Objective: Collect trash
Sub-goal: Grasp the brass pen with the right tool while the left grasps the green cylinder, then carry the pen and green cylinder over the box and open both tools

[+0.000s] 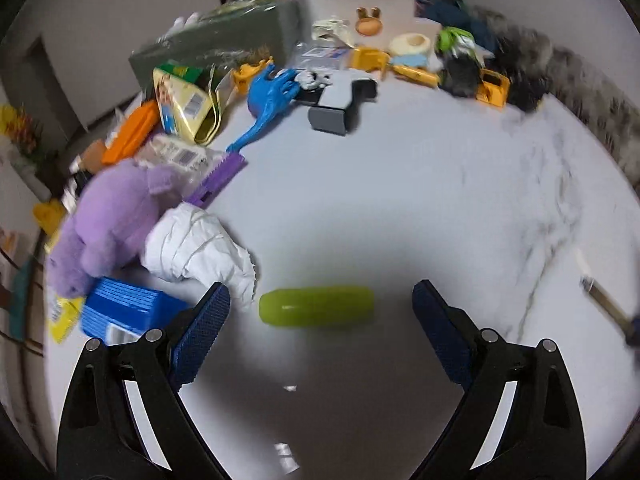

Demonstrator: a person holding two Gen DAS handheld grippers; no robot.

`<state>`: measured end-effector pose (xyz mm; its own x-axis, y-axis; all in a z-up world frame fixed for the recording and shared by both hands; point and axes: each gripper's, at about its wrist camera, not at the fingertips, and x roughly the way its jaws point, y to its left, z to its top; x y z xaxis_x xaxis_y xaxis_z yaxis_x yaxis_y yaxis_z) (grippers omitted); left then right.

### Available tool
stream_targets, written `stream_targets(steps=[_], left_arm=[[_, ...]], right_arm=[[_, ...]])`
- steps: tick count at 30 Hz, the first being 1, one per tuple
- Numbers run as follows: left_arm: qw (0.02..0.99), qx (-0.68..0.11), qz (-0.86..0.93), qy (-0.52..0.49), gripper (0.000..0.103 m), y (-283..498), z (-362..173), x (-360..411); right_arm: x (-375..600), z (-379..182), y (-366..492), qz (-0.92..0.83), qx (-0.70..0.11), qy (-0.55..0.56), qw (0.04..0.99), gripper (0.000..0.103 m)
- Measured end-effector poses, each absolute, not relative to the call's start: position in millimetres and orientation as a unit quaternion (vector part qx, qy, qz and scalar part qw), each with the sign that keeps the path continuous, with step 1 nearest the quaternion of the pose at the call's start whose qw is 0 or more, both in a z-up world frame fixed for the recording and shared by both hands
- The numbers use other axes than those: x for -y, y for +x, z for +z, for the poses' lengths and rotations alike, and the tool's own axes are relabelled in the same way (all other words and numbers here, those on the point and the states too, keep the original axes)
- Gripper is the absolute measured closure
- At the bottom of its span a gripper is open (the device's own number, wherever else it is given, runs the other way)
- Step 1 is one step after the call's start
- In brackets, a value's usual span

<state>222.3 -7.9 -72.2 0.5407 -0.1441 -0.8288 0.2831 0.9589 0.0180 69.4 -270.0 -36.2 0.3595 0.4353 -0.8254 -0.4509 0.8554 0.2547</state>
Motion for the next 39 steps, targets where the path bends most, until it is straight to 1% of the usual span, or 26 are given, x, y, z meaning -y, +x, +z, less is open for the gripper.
stream_targets(steps=[1, 2, 3, 5, 10, 13, 17, 19, 23, 26, 30, 31, 32, 33, 35, 36, 37, 38, 39], left_arm=[[0.874, -0.465, -0.124, 0.063, 0.018, 223.6, -71.7, 6.3], [0.881, -0.454, -0.121, 0.058, 0.037, 219.3, -70.5, 4.3], [0.882, -0.450, -0.126, 0.058, 0.051, 217.9, -68.4, 4.2], [0.881, -0.450, -0.138, 0.051, 0.052, 209.1, -65.1, 4.4], [0.899, -0.406, -0.156, 0.050, 0.052, 157.5, -38.9, 8.3], [0.911, -0.374, -0.167, 0.053, 0.052, 96.9, -14.7, 13.1], [0.915, -0.355, -0.180, 0.066, 0.052, 20.9, -0.6, 17.6], [0.912, -0.353, -0.196, 0.070, 0.052, -13.7, -3.0, 16.9], [0.904, -0.361, -0.209, 0.089, 0.052, -81.7, -24.7, 20.9], [0.898, -0.376, -0.216, 0.075, 0.052, -99.0, -41.1, 18.7], [0.893, -0.387, -0.221, 0.058, 0.052, -103.4, -49.7, 13.5], [0.894, -0.385, -0.222, 0.057, 0.052, -103.9, -49.7, 12.3], [0.895, -0.383, -0.222, 0.057, 0.052, -104.5, -48.6, 12.0], [0.896, -0.379, -0.225, 0.057, 0.052, -104.3, -46.5, 11.3], [0.897, -0.375, -0.226, 0.055, 0.052, -104.2, -45.3, 10.5], [0.897, -0.374, -0.228, 0.054, 0.052, -104.3, -45.1, 10.4], [0.898, -0.373, -0.230, 0.052, 0.052, -104.3, -45.6, 11.0], [0.898, -0.374, -0.228, 0.048, 0.052, -103.2, -46.9, 10.7], [0.897, -0.375, -0.229, 0.043, 0.052, -103.0, -47.9, 10.0]], right_arm=[[269.6, -35.9, 70.1, 0.268, -0.498, -0.009, 0.825, 0.091], [268.6, -35.1, 68.6, 0.265, -0.499, -0.010, 0.825, 0.091], [267.3, -34.6, 68.3, 0.263, -0.499, -0.012, 0.826, 0.091], [261.7, -32.1, 66.4, 0.265, -0.496, -0.015, 0.827, 0.091], [246.5, -16.1, 53.5, 0.275, -0.478, -0.009, 0.834, 0.092], [236.3, -4.1, 33.7, 0.287, -0.465, 0.000, 0.838, 0.092], [224.3, 1.9, 1.1, 0.296, -0.458, 0.003, 0.838, 0.092], [217.6, -4.0, -15.0, 0.295, -0.466, -0.002, 0.834, 0.092], [208.3, -27.2, -37.6, 0.284, -0.484, -0.012, 0.828, 0.092], [201.4, -36.0, -42.3, 0.276, -0.490, -0.033, 0.826, 0.091], [177.9, -31.3, -26.7, 0.265, -0.533, -0.111, 0.796, 0.091], [172.3, -31.0, -23.0, 0.265, -0.543, -0.131, 0.786, 0.089], [166.2, -30.5, -17.1, 0.262, -0.554, -0.150, 0.776, 0.082], [160.1, -30.8, -9.2, 0.254, -0.567, -0.170, 0.765, 0.069], [153.1, -32.8, 6.0, 0.249, -0.591, -0.186, 0.744, 0.058], [151.4, -33.1, 10.5, 0.248, -0.598, -0.188, 0.738, 0.060], [146.2, -32.4, 14.6, 0.254, -0.603, -0.194, 0.731, 0.065], [143.0, -32.3, 15.5, 0.258, -0.608, -0.190, 0.726, 0.093], [139.8, -32.4, 14.9, 0.259, -0.610, -0.191, 0.725, 0.093]])
